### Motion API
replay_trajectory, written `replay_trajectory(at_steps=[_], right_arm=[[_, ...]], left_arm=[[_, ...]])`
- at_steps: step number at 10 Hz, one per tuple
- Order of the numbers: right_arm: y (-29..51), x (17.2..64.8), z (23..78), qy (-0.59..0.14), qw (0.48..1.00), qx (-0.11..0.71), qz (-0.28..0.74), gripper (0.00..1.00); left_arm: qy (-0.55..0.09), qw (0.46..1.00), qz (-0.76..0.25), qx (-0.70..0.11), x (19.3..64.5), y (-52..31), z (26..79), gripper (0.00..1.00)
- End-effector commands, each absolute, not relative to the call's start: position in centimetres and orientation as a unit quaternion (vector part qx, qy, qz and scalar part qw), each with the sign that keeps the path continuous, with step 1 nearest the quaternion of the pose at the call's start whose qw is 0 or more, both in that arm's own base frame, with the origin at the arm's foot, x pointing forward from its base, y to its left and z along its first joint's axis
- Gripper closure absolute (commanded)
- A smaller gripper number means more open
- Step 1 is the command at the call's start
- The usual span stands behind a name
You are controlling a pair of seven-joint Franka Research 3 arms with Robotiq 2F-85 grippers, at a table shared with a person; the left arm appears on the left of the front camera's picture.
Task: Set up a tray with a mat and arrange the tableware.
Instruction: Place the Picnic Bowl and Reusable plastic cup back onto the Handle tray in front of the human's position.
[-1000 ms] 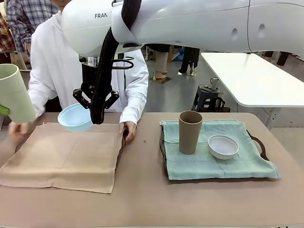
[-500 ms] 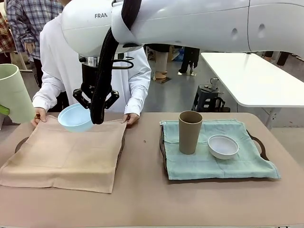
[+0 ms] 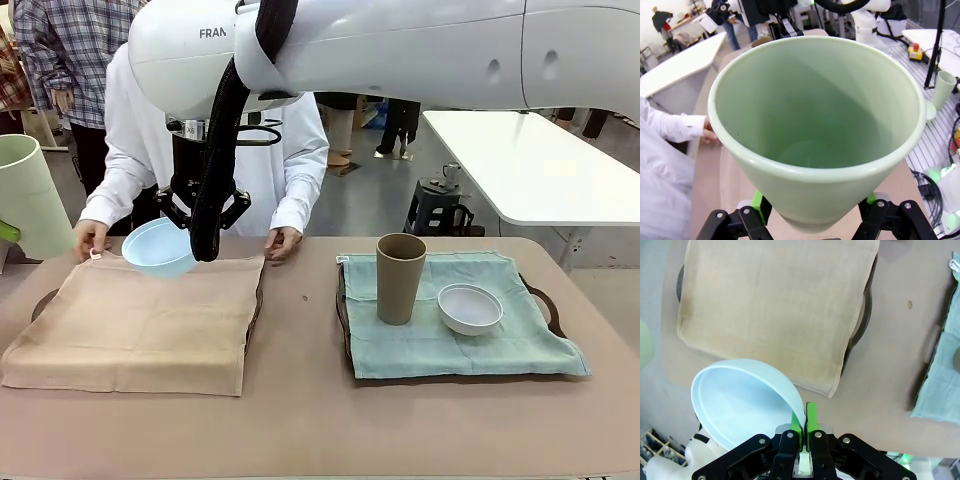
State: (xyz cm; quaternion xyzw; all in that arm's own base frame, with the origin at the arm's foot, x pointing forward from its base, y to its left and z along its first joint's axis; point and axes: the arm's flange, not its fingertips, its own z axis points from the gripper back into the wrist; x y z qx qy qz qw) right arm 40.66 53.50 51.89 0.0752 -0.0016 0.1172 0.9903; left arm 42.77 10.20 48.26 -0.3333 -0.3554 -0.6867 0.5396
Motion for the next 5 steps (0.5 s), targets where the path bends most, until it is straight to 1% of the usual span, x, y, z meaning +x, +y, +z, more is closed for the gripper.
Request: replay_trajectory(at_steps=[1, 5], right_arm=[[53.52, 40.65, 52.04, 0.000, 0.991, 0.072, 0.117, 1.00], [53.52, 40.65, 52.04, 0.000, 0.991, 0.072, 0.117, 1.00]], left_arm=[[-0.355, 0.535, -0.693, -0.328, 42.70, 10.28, 48.34, 1.00], [-0.355, 0.535, -0.693, -0.328, 42.70, 10.28, 48.34, 1.00]])
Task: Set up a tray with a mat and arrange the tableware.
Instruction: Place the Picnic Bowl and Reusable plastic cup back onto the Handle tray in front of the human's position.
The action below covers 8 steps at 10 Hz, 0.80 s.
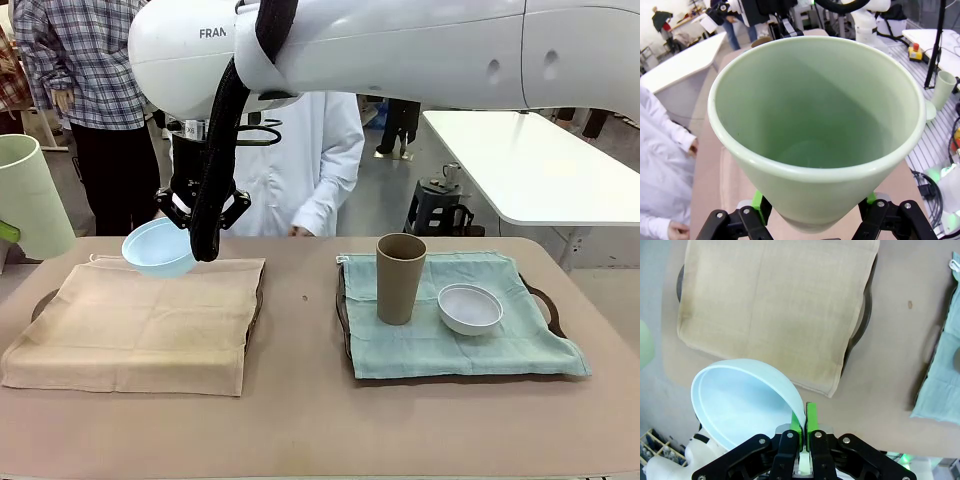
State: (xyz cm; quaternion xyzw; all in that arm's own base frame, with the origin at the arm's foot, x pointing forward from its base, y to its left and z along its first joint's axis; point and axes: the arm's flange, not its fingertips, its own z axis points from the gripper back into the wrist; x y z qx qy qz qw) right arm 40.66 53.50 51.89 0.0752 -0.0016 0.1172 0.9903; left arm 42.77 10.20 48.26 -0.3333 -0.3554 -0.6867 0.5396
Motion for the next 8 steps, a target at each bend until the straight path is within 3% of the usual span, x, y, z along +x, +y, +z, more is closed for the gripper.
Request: replay_trajectory(at_steps=[1, 2, 5, 8], right_arm=[[53.5, 40.7, 51.9, -0.002, 0.990, 0.075, 0.117, 0.95], [53.2, 41.6, 51.2, -0.029, 0.989, 0.084, 0.117, 0.95], [52.9, 45.7, 46.6, -0.051, 0.991, 0.082, 0.090, 0.95], [54.1, 49.2, 42.1, -0.013, 0.994, 0.076, 0.084, 0.95]], left_arm=[[-0.355, 0.535, -0.693, -0.328, 42.7, 10.3, 48.3, 1.00], [-0.355, 0.540, -0.687, -0.333, 42.8, 10.2, 48.3, 0.18], [-0.366, 0.534, -0.681, -0.343, 46.6, 10.3, 43.1, 0.18], [-0.381, 0.536, -0.667, -0.351, 50.0, 10.1, 38.8, 0.18]])
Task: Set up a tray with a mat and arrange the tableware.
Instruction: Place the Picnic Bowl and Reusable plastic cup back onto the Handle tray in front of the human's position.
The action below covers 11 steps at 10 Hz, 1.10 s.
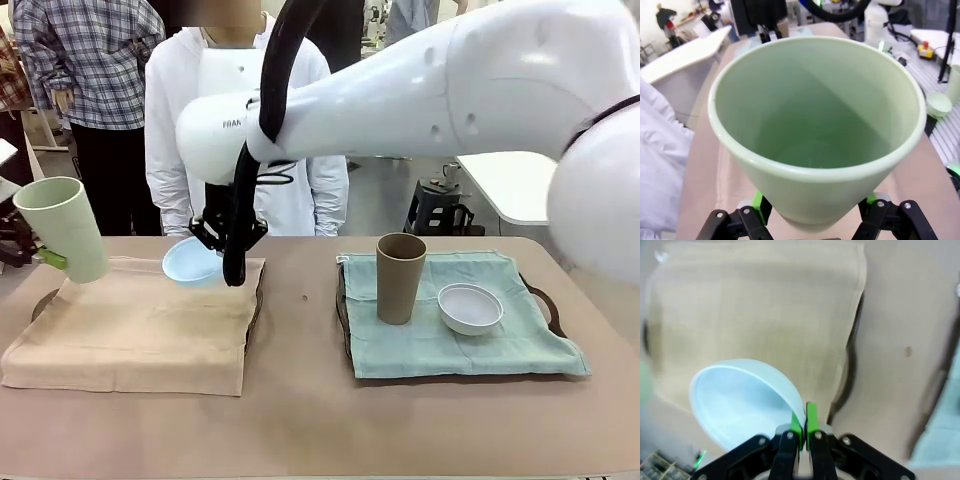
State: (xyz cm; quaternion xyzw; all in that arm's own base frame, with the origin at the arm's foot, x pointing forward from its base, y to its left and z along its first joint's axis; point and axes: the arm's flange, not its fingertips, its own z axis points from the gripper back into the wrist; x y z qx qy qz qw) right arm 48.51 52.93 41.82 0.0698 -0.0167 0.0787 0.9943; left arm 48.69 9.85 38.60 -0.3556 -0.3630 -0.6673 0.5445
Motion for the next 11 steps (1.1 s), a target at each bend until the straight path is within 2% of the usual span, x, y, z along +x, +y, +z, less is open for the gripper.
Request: replay_trajectory(at_steps=[1, 5, 6, 11], right_arm=[[54.3, 49.7, 41.1, -0.002, 0.993, 0.083, 0.085, 0.95], [53.6, 50.1, 41.1, -0.007, 0.994, 0.089, 0.065, 0.95], [54.0, 49.8, 39.9, -0.010, 0.994, 0.077, 0.076, 0.95], [54.0, 50.5, 38.9, -0.013, 0.991, 0.089, 0.098, 0.95]], left_arm=[[-0.384, 0.542, -0.655, -0.359, 50.9, 10.1, 37.8, 0.18], [-0.347, 0.570, -0.633, -0.392, 52.2, 9.9, 35.5, 0.18], [-0.365, 0.555, -0.646, -0.376, 51.7, 10.0, 34.9, 0.18], [-0.358, 0.555, -0.642, -0.389, 51.9, 9.6, 33.4, 0.18]])
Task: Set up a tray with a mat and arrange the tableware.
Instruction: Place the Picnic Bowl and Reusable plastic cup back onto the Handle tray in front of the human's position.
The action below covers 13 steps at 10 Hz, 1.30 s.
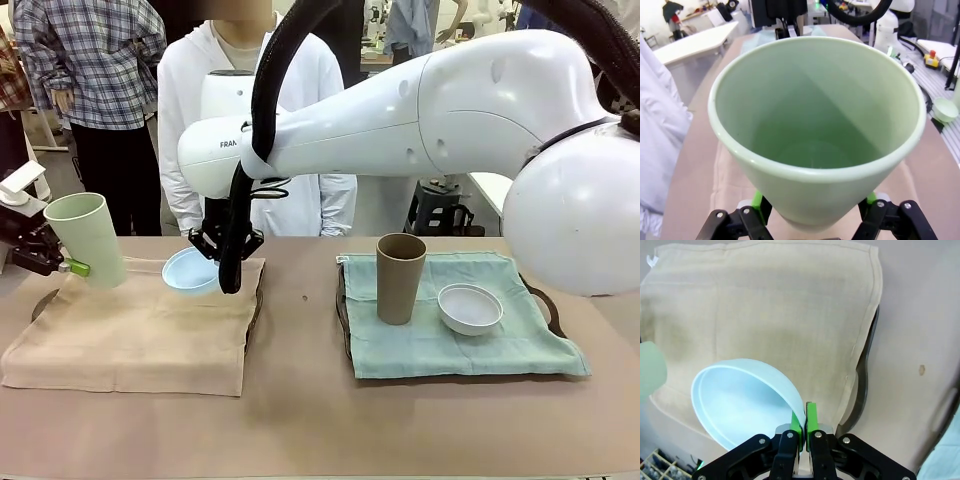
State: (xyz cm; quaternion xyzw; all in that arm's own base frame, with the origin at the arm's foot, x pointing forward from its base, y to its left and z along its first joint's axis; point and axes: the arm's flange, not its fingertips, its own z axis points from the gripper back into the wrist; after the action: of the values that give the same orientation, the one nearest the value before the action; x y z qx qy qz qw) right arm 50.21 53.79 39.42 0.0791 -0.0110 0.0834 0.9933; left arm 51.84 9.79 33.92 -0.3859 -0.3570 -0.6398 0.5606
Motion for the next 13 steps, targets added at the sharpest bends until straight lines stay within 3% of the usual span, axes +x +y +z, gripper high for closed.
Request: replay_trajectory(at_steps=[1, 11, 12, 13], right_arm=[[54.2, 50.6, 38.5, -0.013, 0.991, 0.086, 0.104, 0.95], [55.0, 52.1, 34.0, 0.010, 0.990, 0.079, 0.118, 0.95], [55.0, 52.2, 33.9, 0.011, 0.990, 0.080, 0.118, 0.89], [54.9, 52.2, 33.9, 0.012, 0.990, 0.080, 0.119, 0.70]], left_arm=[[-0.362, 0.553, -0.641, -0.390, 52.3, 9.5, 32.7, 0.18], [-0.340, 0.543, -0.665, -0.383, 54.5, 9.2, 27.7, 0.18], [-0.334, 0.546, -0.666, -0.383, 54.6, 9.3, 27.6, 0.04], [-0.330, 0.548, -0.665, -0.384, 54.6, 9.2, 27.5, 0.00]])
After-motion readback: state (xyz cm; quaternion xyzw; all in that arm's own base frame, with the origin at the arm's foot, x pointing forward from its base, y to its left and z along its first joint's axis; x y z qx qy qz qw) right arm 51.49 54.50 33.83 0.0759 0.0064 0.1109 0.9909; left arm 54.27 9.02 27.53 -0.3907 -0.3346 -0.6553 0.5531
